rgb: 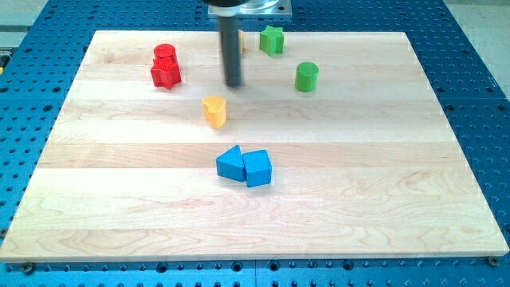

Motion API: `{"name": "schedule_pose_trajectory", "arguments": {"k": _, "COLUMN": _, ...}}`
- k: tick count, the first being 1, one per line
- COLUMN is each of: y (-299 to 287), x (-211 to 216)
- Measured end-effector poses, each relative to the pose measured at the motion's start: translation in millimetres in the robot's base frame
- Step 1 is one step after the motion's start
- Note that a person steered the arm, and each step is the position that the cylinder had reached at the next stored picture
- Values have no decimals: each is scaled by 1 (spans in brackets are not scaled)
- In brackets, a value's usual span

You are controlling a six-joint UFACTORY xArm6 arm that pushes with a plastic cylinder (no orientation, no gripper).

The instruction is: Push the green star diagonal to the green circle

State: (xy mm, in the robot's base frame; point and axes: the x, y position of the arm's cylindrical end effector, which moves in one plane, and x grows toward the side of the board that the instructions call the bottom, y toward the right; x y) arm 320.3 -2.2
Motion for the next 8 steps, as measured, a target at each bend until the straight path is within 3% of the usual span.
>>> {"name": "schedule_pose_trajectory", "arguments": {"k": 1, "y": 72, "x": -51}}
{"name": "schedule_pose_trajectory", "arguments": {"k": 2, "y": 109, "x": -103}}
{"name": "schedule_pose_trajectory", "arguments": {"k": 3, "y": 109, "x": -128}}
{"name": "schedule_pose_trajectory", "arguments": {"k": 6, "y": 20, "x": -124}}
{"name": "schedule_pose_trajectory", "arguments": {"k": 8, "y": 23, "x": -82}}
